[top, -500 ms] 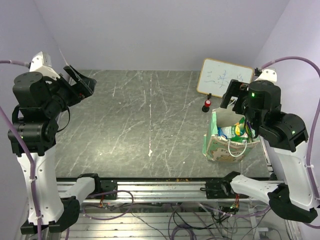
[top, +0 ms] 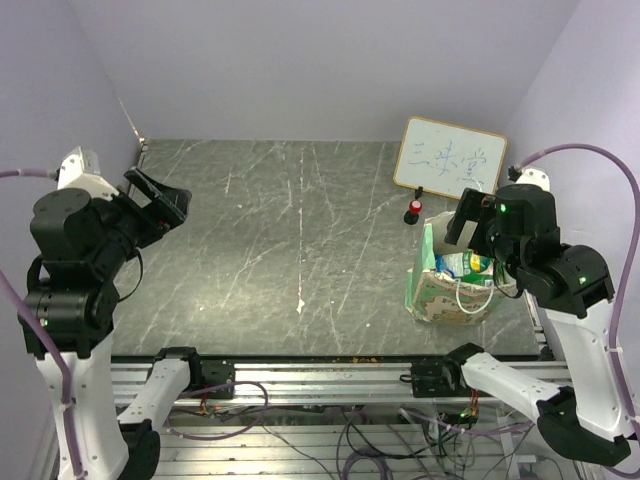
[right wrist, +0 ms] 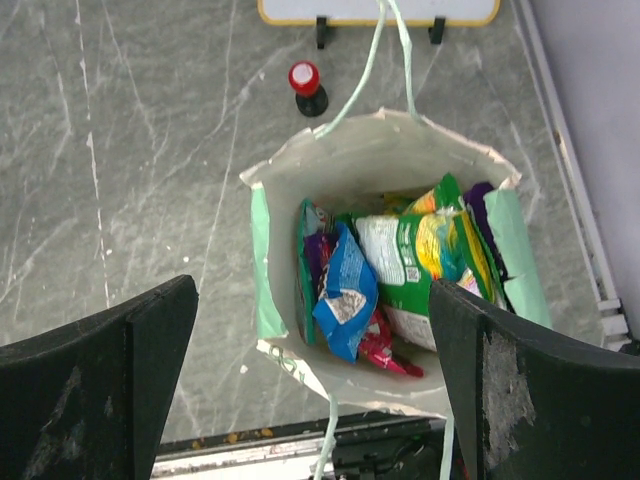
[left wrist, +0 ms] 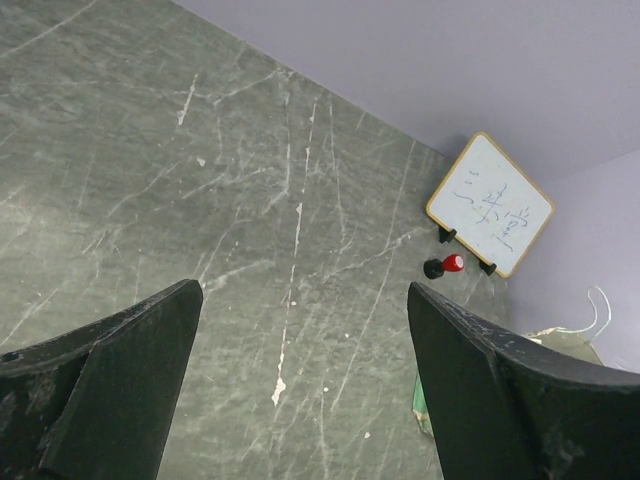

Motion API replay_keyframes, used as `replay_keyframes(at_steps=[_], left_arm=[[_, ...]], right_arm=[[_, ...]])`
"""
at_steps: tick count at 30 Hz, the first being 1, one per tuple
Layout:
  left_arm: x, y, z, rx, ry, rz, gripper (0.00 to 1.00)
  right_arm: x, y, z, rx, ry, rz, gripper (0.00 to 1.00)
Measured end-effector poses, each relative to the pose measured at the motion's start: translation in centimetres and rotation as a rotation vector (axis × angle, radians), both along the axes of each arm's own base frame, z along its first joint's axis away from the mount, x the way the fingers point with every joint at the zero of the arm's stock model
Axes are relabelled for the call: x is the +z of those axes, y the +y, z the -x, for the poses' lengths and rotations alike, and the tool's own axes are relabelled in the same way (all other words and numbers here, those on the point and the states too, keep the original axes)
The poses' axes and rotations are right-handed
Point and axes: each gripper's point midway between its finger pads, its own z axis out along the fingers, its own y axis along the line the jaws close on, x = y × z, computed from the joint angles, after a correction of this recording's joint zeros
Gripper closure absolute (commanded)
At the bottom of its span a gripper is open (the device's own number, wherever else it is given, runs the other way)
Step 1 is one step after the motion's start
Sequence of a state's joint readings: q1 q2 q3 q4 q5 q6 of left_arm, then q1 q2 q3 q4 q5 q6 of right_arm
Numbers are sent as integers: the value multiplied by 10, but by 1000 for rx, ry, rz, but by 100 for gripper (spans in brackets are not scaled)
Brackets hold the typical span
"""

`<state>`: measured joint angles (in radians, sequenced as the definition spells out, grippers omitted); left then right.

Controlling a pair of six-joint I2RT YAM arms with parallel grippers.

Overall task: Take the snacks out of the paper bag
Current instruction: Adjust the paper bag at the center of the board.

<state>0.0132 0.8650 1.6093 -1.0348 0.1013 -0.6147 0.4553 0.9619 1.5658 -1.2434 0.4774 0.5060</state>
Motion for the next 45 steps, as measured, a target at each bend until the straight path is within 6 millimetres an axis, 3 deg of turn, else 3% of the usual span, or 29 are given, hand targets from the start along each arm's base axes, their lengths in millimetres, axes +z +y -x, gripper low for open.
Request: replay_keyframes(at_steps=[7, 23, 28, 33, 38, 43, 45], left_arm=[[9, -4, 22, -2, -53, 45, 6], [10, -20, 16, -68, -34, 120, 6], [9, -25, 10, -91, -28, 136, 6], [7, -32, -1, -121, -19, 164, 6], [4, -37, -13, -148, -4, 184, 6], [5, -41, -21, -170, -4, 193, 6], [6, -42, -23, -178, -7, 195, 6]], right_arm=[[-20, 4, -3, -17, 73, -11, 0], [-39, 13, -43, -78, 76, -3, 2], [-47, 14, -73, -115, 76, 5, 12], [-60, -2, -96, -180, 92, -18, 14], [-68, -19, -112, -211, 87, -52, 36], [-72, -23, -127, -201, 72, -81, 41], [-76, -22, -133, -193, 73, -90, 47]])
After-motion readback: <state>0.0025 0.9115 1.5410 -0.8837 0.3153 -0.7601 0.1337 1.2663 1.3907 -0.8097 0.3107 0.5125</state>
